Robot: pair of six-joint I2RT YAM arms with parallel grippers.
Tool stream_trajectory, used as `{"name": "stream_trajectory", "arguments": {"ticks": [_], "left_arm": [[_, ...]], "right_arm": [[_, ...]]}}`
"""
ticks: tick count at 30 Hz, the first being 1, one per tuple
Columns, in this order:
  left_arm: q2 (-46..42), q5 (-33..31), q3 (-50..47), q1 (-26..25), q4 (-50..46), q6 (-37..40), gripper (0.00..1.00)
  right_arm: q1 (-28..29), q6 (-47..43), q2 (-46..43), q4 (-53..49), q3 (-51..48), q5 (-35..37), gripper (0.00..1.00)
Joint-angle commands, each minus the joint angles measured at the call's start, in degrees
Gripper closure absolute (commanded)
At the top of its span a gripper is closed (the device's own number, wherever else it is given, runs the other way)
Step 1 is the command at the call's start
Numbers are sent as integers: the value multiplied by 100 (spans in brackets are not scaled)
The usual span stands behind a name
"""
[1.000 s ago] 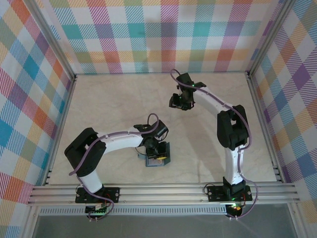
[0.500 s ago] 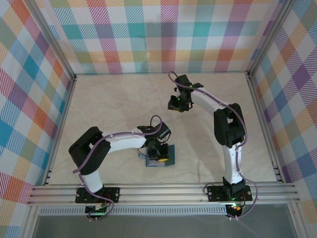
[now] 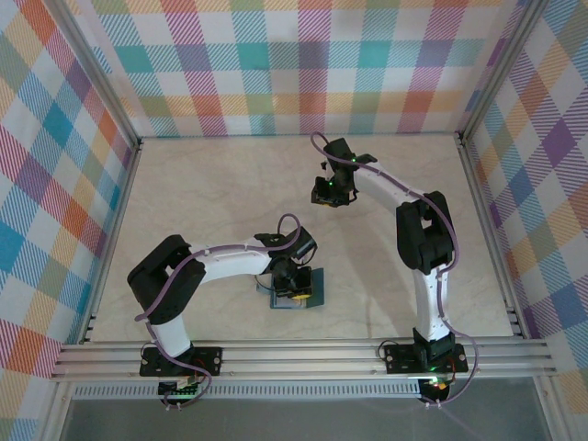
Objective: Take the credit cards out of the card holder
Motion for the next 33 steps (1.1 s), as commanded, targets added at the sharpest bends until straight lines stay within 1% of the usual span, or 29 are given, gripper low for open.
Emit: {"name": "stream_trajectory", "arguments": {"ticks": [1,9,16,20,23,33], "left_arm": [[-199,-97,-110,-86,-211,-16,88],[-119,-74,-114,-86,-147,-23,88],[-152,-79,-172,-86,-122,-44,88],[-179,-69,-219,-86,-90,-67,88],[-156,-68,-190,-86,-109,-29,88],[-271,-92,-183,-95,-178,1,87]], "right_arm": [[122,-31,-144,-105,-97,-33,74],[191,54,-361,-28,-207,86,72],[201,85,-453,84,-358,147,68],[210,59,-160,-28,-136,113,69],[228,32,-50,-34,-105,142,72],[255,-165,-106,-151,-272,104,78]]}}
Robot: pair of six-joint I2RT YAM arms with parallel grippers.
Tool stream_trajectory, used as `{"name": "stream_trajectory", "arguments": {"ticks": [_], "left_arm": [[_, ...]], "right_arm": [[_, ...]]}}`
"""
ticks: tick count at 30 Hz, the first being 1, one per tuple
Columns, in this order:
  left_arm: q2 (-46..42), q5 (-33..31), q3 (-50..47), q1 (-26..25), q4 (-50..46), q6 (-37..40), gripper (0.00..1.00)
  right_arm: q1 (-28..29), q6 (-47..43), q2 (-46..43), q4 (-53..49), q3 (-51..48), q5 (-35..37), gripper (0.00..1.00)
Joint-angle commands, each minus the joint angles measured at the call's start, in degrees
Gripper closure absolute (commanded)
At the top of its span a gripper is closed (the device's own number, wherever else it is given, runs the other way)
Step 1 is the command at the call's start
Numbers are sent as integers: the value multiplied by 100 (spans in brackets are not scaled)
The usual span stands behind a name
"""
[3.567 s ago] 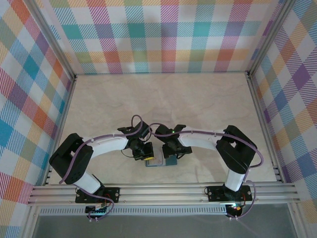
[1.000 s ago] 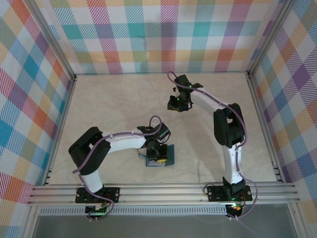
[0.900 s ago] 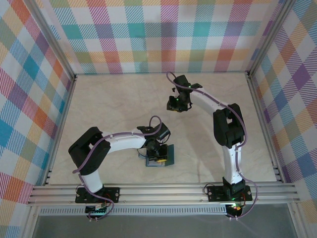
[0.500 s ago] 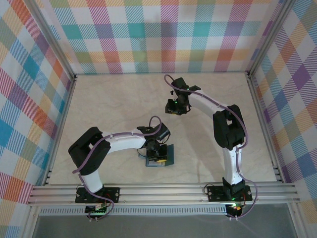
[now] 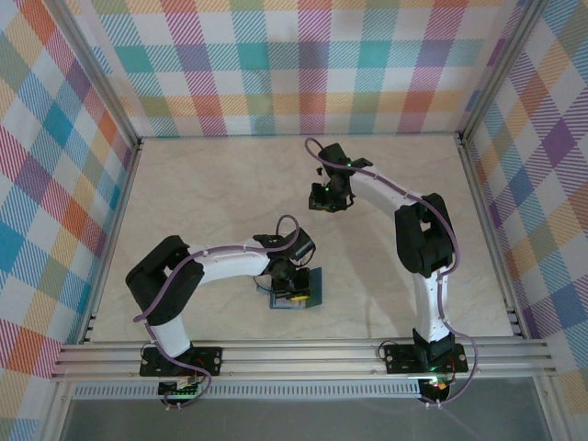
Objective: Take the credit cards out of the card holder
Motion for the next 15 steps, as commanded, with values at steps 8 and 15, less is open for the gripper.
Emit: {"name": "stream_trajectory", "arguments": {"ticks": [8,15], "left_arm": [[-381,-160,-53,-95,-287,23,87],[-338,-160,65,-95,-374,75,87]], "right_arm": [[73,-318,66,-280,43,-139,79],[126,-520,92,-518,123,-147,86]]}}
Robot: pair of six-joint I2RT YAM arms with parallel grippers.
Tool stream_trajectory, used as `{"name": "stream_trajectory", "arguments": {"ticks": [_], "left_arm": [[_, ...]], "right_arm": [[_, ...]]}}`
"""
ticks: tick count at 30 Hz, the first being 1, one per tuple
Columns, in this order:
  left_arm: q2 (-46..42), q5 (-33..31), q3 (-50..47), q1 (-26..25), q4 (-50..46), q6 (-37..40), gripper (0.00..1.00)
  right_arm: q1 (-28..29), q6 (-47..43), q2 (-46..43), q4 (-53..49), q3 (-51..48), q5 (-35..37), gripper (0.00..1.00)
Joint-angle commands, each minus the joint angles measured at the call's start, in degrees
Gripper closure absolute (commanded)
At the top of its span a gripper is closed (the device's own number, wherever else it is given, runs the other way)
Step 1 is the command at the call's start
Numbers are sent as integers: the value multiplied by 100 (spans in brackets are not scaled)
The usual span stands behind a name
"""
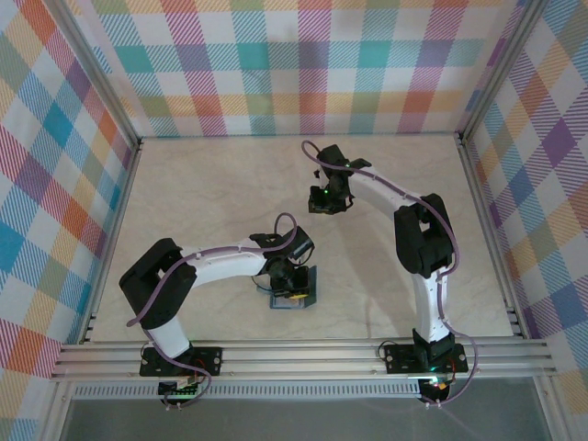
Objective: Take the credit cards out of the card holder
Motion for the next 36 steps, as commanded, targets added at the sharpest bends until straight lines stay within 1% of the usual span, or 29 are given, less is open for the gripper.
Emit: {"name": "stream_trajectory", "arguments": {"ticks": [1,10,22,26,29,33,36], "left_arm": [[-102,-67,73,-90,-227,77,87],[-76,-32,58,-108,-143,23,87],[-58,-31,58,-158,-79,-18,87],[-37,-38,41,-185,-15,-59,87],[29,-27,32,-209,60,-102,87],[96,-36,-21,-223,188,-158,87],[109,-14,-145,-231,360,-247,89]], "right_arm": [[67,-219,41,-295,62,-71,87],[109,-286,-208,-410,-146,9,88],[190,168,-749,-271,-798,216,87],[190,298,-861,-142,-977,188,79],[190,385,-1025,-107,-1045,199,71],[225,508,-1522,-86,-1351,111,61],[252,754,-2030,65,-1883,-7,58]]}}
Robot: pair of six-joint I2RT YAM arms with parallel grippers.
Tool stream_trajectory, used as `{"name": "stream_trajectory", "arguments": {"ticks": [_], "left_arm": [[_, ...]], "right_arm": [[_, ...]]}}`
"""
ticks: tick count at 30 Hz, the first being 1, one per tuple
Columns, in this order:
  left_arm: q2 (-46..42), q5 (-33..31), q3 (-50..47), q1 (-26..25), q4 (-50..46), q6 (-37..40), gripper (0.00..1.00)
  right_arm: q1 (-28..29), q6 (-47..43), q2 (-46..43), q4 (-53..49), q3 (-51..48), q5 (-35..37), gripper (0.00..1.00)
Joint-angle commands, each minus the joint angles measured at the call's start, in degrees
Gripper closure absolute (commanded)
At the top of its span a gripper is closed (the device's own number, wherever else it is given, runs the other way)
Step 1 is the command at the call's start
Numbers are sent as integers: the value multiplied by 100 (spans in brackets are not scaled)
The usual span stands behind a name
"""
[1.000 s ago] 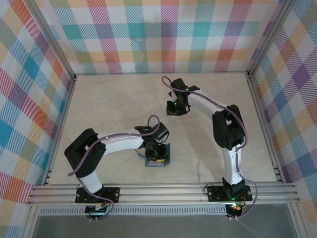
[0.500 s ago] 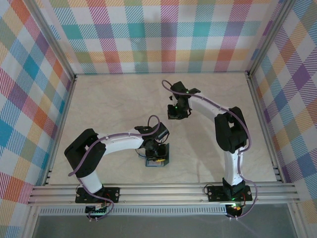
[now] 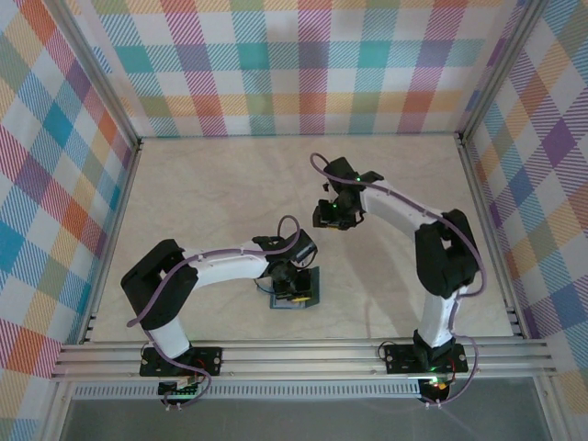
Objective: Take the credit cards out of the card holder
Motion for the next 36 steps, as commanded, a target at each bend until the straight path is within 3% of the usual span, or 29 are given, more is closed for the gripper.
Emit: {"name": "stream_trajectory", "arguments": {"ticks": [1,8,15,20,30,36], "left_arm": [[80,-11,-170,-63,239,-176,89],[173,5,-346,-85,422,-231,92],[251,19,-368,-107,487,-266,92],[48,-103,-399,-107,385,-301,92],[-711,-846,-148,-53,-565,-97,90],[-867,-898,-399,235,-777,94,90]], "right_arm": [[62,408,-714,111,-520,-192,58],[224,1477,-1850,1037,-2150,-1126,78],[712,2117,-1894,1776,-2924,-1692,87],[894,2435,-1761,2026,-3347,-1245,88],[1010,2462,-1488,2415,-3560,-1398,85],[1122,2400,-1330,2458,-3513,-1425,81]]}}
